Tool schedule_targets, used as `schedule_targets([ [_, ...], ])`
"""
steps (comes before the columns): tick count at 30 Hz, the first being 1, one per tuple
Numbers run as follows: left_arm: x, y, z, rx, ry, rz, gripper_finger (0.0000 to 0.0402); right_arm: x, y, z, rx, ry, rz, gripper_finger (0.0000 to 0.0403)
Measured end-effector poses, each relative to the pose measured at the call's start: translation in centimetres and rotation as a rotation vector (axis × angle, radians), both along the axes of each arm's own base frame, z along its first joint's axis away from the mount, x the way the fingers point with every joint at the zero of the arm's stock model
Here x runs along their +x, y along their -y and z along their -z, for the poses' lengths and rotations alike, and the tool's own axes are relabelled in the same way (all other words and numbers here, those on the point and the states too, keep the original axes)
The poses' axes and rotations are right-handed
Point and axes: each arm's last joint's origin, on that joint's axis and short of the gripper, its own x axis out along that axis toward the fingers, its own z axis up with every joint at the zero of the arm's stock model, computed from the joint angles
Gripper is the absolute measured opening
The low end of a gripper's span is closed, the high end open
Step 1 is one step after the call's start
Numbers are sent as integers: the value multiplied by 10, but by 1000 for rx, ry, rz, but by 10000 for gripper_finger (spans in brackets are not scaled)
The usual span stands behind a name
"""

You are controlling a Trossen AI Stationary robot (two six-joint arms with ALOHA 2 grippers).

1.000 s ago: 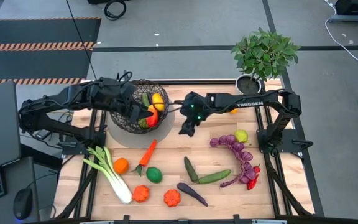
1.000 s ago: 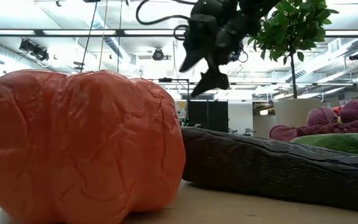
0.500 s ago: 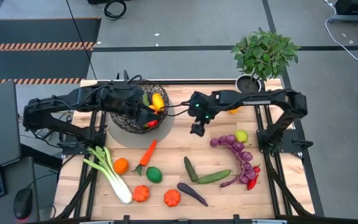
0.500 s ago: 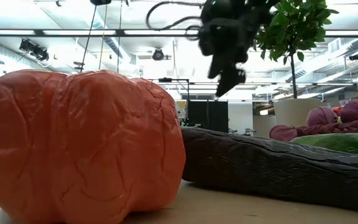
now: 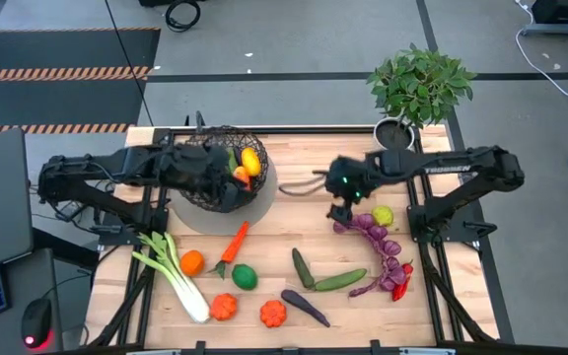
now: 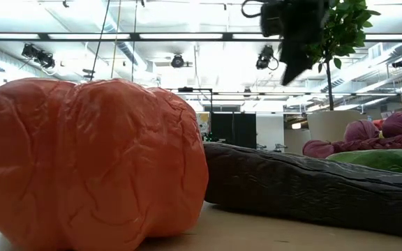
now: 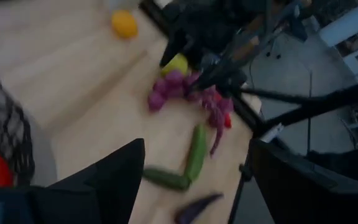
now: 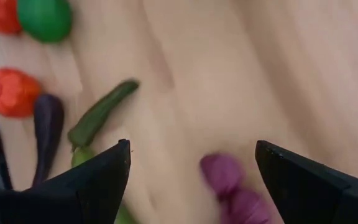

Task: Build produce basket
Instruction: Put the orange carrot into the black wire basket

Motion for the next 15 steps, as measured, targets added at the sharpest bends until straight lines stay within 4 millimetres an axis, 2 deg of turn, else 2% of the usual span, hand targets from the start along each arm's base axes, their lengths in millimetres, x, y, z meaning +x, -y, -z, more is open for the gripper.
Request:
schedule_targets([
  [4,-9,16,8,-55,-110,-11,293,-18,-21,16,48,-25,40,348],
  [9,-14,31,23,-86,-240,-125,293,-38,-40,22,106,31,96,348],
  [12,-5,40,32,-109,-280,-143,293,-46,-46,24,125,72,116,348],
  [15,10,52,49,-142,-367,-144,293,-49,-50,24,136,103,113,348],
])
